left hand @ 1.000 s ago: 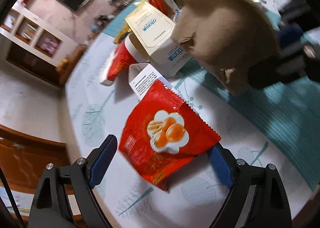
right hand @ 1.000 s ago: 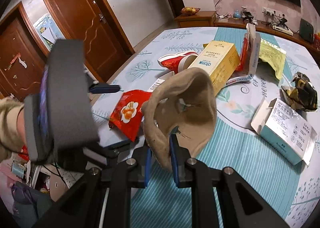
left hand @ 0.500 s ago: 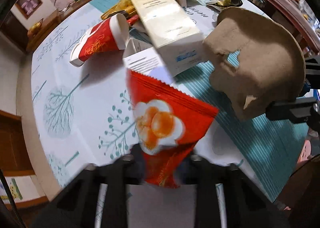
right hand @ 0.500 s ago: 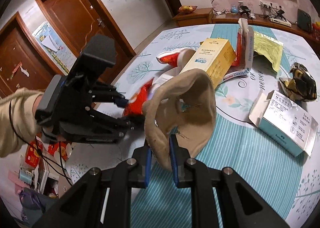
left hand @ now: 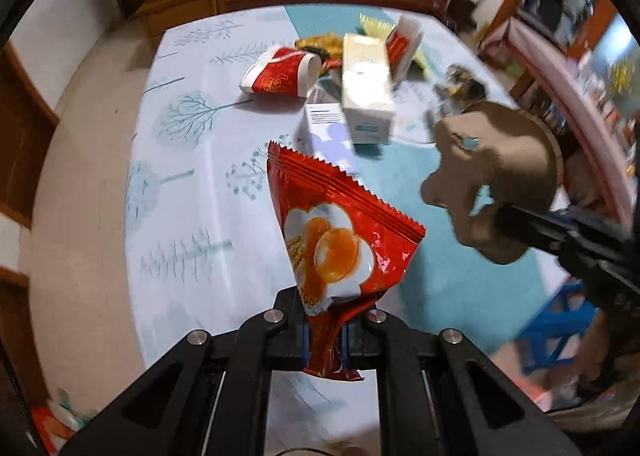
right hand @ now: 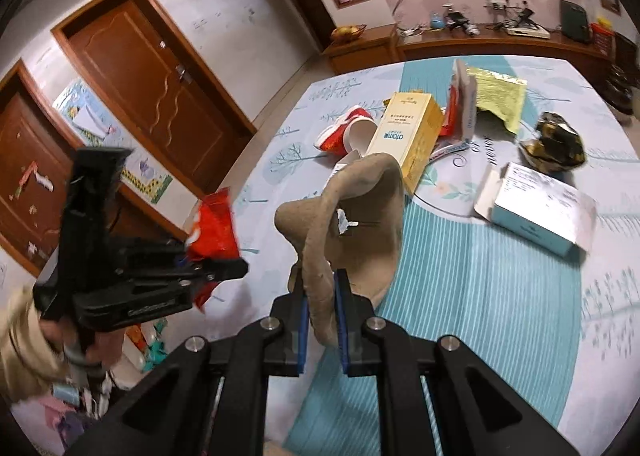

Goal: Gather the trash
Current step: 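Carry both items down to the black bin and open both tools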

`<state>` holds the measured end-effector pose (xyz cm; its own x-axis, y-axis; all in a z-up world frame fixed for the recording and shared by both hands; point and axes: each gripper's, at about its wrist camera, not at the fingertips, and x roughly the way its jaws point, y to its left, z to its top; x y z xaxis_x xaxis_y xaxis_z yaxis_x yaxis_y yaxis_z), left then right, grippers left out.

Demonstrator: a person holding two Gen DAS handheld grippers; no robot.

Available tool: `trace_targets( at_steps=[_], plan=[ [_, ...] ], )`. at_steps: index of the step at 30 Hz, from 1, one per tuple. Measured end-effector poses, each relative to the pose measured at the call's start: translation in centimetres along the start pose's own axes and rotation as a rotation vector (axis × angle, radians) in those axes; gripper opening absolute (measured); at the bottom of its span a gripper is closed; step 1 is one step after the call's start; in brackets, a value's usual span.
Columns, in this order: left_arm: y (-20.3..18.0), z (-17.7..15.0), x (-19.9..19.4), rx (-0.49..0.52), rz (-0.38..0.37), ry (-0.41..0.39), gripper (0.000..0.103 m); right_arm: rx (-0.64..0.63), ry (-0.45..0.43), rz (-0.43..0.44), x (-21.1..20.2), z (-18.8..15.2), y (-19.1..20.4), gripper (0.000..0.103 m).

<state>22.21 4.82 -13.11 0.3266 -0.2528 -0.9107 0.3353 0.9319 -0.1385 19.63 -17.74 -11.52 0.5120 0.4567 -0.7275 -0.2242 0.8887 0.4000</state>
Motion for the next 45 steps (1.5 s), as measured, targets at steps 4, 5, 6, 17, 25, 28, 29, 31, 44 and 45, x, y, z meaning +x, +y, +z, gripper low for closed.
trace_targets(
  at_steps=[4, 5, 6, 17, 25, 28, 29, 31, 44, 45],
  plan=[
    [-2.0, -3.8, -5.2, -0.006, -0.015, -0.069, 0.008, 0.012, -0.039, -0.023, -3.4, -1.3, 2.5, 0.011],
    [-2.6, -4.7, -6.5, 0.000, -0.014, -0.084, 0.008, 0.007, -0.050, -0.031, -4.6, -1.9, 3.5, 0.011],
    [-3.0, -5.3, -7.4, 0.007, -0.016, -0.095, 0.008, 0.004, -0.059, -0.036, -5.3, -2.2, 4.3, 0.011],
    [-6.6, -13.0, -15.9, 0.137, -0.079, -0.209, 0.008, 0.029, -0.163, -0.094, -13.2, -10.2, 12.3, 0.011],
    [-8.0, -17.0, -13.6, 0.132, -0.111, -0.113, 0.008, 0.069, -0.106, -0.116, -14.2, -14.4, 13.3, 0.011],
    [-8.6, -18.4, -12.4, 0.127, -0.115, -0.085, 0.008, 0.091, -0.075, -0.118, -13.7, -15.6, 12.6, 0.011],
    [-8.8, -18.8, -11.9, 0.127, -0.113, -0.076, 0.008, 0.105, -0.061, -0.117, -13.5, -16.2, 12.2, 0.011],
    [-9.1, -19.8, -10.8, 0.116, -0.113, -0.050, 0.008, 0.128, -0.034, -0.115, -12.8, -17.4, 11.4, 0.011],
    [-9.8, -25.8, 4.0, 0.005, -0.032, 0.076, 0.008, 0.268, 0.144, -0.071, -1.9, -27.2, 2.3, 0.011],
    [-9.7, -26.3, 5.8, 0.000, -0.027, 0.078, 0.008, 0.276, 0.156, -0.073, -0.8, -27.9, 1.6, 0.011]
  ],
)
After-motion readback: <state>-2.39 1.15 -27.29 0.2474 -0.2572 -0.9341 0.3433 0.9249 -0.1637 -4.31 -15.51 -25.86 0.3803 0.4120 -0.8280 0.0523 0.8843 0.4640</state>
